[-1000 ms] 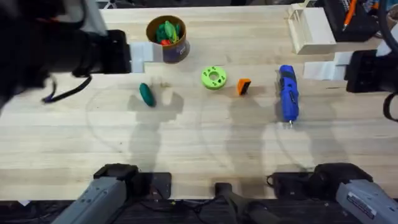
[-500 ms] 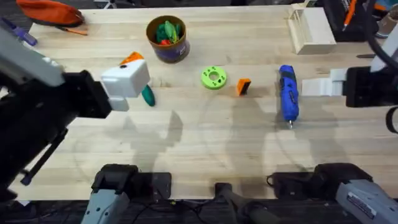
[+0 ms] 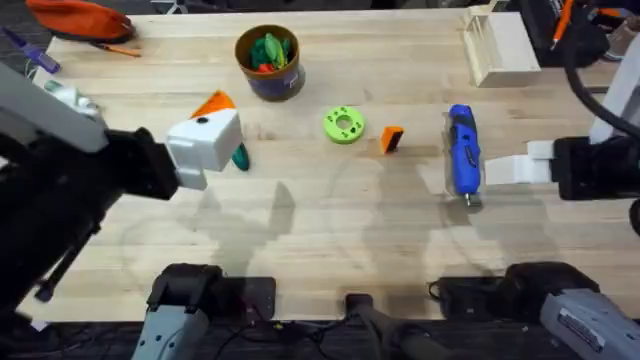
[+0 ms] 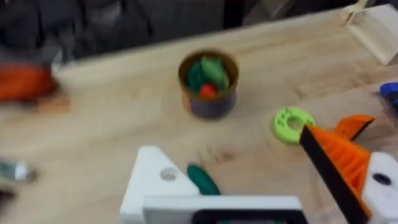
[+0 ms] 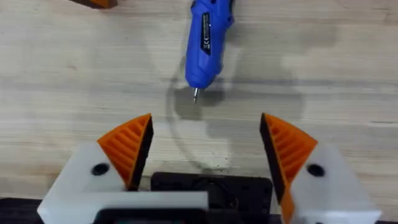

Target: Pick up the gripper from the table and insert it into the empty holder that is missing its gripper. Then pick up a screw, insert it into the mounting hole, and use the screwdriver to tighten it. Finally, clean up the table by picking up the vegetable and placing it into the bucket.

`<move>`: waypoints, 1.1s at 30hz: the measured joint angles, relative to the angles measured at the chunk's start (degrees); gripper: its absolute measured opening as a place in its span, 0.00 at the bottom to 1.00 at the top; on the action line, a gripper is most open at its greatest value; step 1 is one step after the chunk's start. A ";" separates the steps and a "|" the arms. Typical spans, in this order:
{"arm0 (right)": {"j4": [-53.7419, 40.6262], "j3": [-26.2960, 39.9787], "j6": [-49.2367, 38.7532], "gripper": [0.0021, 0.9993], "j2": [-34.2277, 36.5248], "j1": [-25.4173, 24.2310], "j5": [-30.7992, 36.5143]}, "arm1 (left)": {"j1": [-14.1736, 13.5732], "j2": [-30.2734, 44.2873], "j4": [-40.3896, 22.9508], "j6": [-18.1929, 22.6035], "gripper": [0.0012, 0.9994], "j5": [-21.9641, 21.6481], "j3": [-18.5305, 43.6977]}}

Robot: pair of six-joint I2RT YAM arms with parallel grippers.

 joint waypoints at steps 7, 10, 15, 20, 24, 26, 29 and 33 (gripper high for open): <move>0.00 0.09 0.00 0.97 0.00 0.00 0.00 | 0.00 -0.46 9.82 14.92 0.99 7.16 -9.53; 0.00 0.09 -0.02 0.96 0.00 0.00 0.00 | 0.10 -3.30 18.91 17.14 0.99 11.04 -17.12; 0.00 0.11 0.00 0.97 0.00 0.00 0.00 | 0.41 -14.16 34.81 17.40 0.99 18.67 -30.44; 0.00 0.13 -0.01 0.97 0.00 0.00 0.00 | 2.59 -24.11 42.75 9.10 0.99 23.47 -39.68; 0.00 0.17 0.00 0.97 0.00 0.00 0.00 | 3.54 -26.36 46.20 5.87 0.99 28.77 -43.75; 0.00 0.20 0.00 0.97 0.00 0.00 0.00 | 3.52 -26.36 46.69 5.03 0.99 31.68 -44.95; 0.00 0.20 0.00 0.97 -0.01 0.00 0.00 | 3.48 -26.36 47.47 4.30 0.99 35.89 -46.60; 0.00 0.20 0.00 0.97 0.00 0.00 0.00 | 3.47 -26.36 52.67 3.50 0.99 42.33 -49.97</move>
